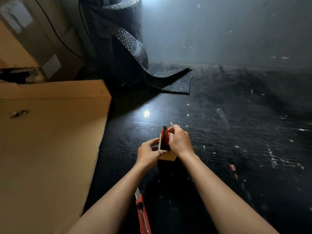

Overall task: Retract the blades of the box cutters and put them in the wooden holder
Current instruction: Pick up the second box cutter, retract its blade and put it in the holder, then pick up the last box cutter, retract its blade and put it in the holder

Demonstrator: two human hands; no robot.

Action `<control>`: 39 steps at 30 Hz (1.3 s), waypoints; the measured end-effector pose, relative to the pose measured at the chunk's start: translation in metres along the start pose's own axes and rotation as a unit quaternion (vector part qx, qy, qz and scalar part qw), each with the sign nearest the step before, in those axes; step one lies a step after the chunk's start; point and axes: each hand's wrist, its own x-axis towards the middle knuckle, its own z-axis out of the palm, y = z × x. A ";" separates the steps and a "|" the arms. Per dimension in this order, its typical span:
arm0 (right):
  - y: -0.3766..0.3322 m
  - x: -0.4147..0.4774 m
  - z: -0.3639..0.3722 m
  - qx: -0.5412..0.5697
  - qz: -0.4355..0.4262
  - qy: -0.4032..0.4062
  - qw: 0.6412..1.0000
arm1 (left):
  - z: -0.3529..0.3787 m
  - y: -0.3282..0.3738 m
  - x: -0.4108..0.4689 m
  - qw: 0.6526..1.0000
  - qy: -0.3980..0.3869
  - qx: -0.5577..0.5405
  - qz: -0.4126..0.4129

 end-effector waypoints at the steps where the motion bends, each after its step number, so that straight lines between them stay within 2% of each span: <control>1: -0.001 0.001 0.000 0.001 0.001 0.003 1.000 | 0.000 0.001 0.000 1.000 0.002 0.000 -0.002; 10: -0.019 -0.024 -0.041 -0.023 -0.073 0.046 0.996 | -0.007 -0.001 -0.011 0.999 0.029 0.025 0.005; 14: -0.019 -0.050 -0.050 -0.046 -0.102 0.041 0.993 | -0.018 -0.010 -0.031 0.997 0.049 0.052 0.023; 19: -0.011 -0.090 -0.033 -0.072 -0.083 -0.019 0.994 | -0.030 -0.039 -0.070 0.991 0.046 0.118 0.040; 26: 0.012 -0.139 0.018 -0.118 -0.041 -0.133 0.983 | -0.036 -0.087 -0.121 0.985 0.038 0.169 -0.004; 34: 0.043 -0.190 0.074 -0.118 0.017 -0.258 0.959 | -0.026 -0.146 -0.164 0.985 0.001 0.139 -0.105; 39: 0.058 -0.215 0.094 -0.040 0.068 -0.262 0.962 | -0.012 -0.168 -0.179 0.986 0.001 0.024 -0.164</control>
